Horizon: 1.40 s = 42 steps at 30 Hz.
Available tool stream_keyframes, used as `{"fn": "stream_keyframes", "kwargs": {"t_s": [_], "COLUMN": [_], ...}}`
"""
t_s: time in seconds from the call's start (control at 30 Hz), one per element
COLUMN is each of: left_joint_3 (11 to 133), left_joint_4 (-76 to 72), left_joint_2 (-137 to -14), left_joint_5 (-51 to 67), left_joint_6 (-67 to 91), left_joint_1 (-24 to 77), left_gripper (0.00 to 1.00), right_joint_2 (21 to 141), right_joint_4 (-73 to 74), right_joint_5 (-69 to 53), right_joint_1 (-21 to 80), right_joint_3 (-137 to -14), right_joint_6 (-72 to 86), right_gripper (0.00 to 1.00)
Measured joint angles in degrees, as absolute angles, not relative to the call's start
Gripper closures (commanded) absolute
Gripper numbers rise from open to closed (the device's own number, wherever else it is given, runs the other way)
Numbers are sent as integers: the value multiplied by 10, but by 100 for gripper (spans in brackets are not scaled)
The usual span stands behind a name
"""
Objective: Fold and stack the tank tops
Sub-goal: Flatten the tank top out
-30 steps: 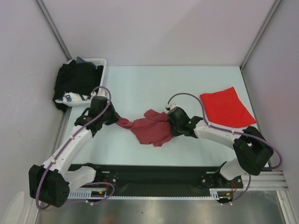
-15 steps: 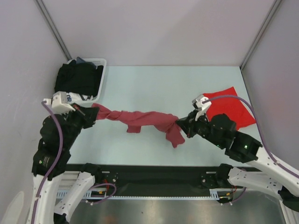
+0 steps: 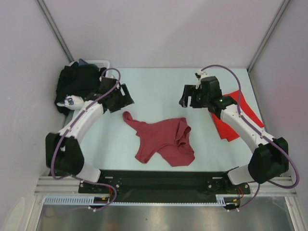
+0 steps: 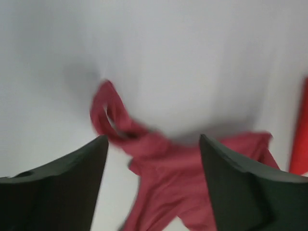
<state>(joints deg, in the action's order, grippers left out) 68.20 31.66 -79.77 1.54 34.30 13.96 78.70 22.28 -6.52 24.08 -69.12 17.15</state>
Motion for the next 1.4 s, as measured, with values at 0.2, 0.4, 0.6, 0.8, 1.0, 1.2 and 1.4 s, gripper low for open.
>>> {"fn": "stream_keyframes", "kwargs": {"t_s": [0.2, 0.4, 0.6, 0.8, 1.0, 1.2, 1.4], "left_joint_3": [647, 621, 570, 570, 595, 654, 704], "left_joint_4": [323, 300, 235, 194, 183, 181, 195], "left_joint_2": [-833, -722, -687, -786, -898, -1001, -1061], "left_joint_5": [-5, -14, 0, 2, -22, -35, -71], "left_joint_6": [335, 309, 269, 258, 237, 213, 201], "left_joint_1": [158, 252, 416, 488, 583, 615, 627], "left_gripper": [2, 5, 17, 32, 56, 56, 58], "right_joint_2": [761, 679, 600, 421, 418, 418, 418], "right_joint_4": [253, 251, 255, 249, 249, 250, 250], "right_joint_5": [-81, -83, -17, 42, 60, 53, 40], "right_joint_1": [269, 293, 320, 266, 237, 233, 227], "right_joint_3": [-621, -532, -407, -330, -330, -327, -327], "right_joint_6": [183, 200, 264, 338, 363, 365, 364], "right_gripper": [29, 30, 37, 54, 56, 54, 53]}}
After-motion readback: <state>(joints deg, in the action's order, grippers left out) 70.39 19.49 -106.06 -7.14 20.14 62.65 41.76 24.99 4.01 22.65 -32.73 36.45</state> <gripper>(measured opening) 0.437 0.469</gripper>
